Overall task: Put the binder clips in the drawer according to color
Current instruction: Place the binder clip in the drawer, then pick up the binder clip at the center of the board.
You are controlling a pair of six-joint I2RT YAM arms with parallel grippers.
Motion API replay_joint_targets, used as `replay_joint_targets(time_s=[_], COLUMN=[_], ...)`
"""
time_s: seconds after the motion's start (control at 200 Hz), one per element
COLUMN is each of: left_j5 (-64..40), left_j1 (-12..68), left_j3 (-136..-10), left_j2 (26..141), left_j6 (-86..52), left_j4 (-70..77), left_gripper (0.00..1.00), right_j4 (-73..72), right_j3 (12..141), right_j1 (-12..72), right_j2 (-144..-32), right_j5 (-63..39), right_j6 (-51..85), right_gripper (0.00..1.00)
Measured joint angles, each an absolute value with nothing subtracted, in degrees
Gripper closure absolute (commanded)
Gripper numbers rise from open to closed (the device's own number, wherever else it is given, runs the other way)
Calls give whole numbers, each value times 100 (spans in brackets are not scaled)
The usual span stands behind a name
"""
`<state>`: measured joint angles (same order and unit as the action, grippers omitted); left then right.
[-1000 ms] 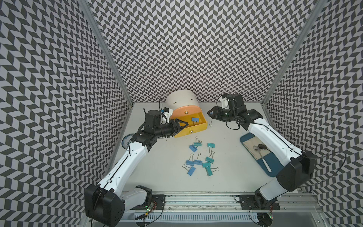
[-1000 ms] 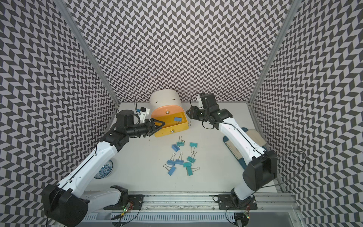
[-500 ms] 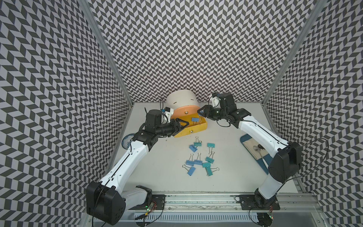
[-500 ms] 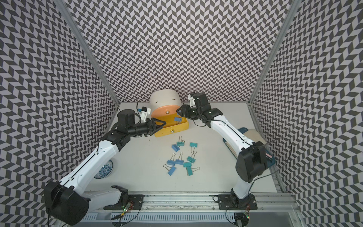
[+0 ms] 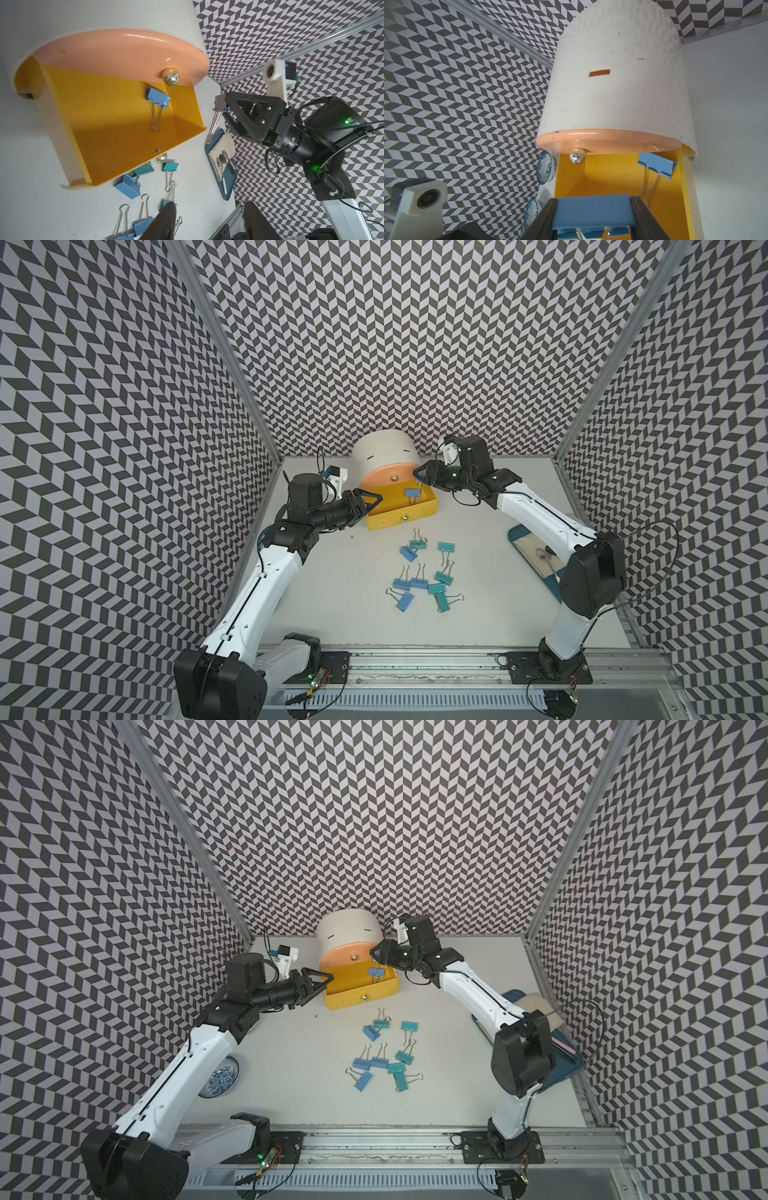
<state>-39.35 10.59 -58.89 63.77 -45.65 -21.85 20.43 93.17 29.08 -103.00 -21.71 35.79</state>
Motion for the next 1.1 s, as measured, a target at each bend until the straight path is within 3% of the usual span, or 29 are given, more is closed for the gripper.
replay_joint_targets(time_s=[0.305,0.571,1.102], left_j5=[-3935,-3927,-3387], left_j1=[932,921,921], left_j3=[-5690,-5690,-5642], left_j2=[6082,6042,5588], left_j6=[-4471,-4368,-3815], left_j4=[-2480,-2679,-3599], left_gripper=[44,44,44], right_j4=[2239,2486,2842], right_j3=[9561,9647,9732], right_j1=[2956,2971,3116], right_j2=[-10357,-10398,-10276], right_j5=[-1793,-1577,-1251], right_j6=[3208,2989,2689], right_gripper=[45,33,35])
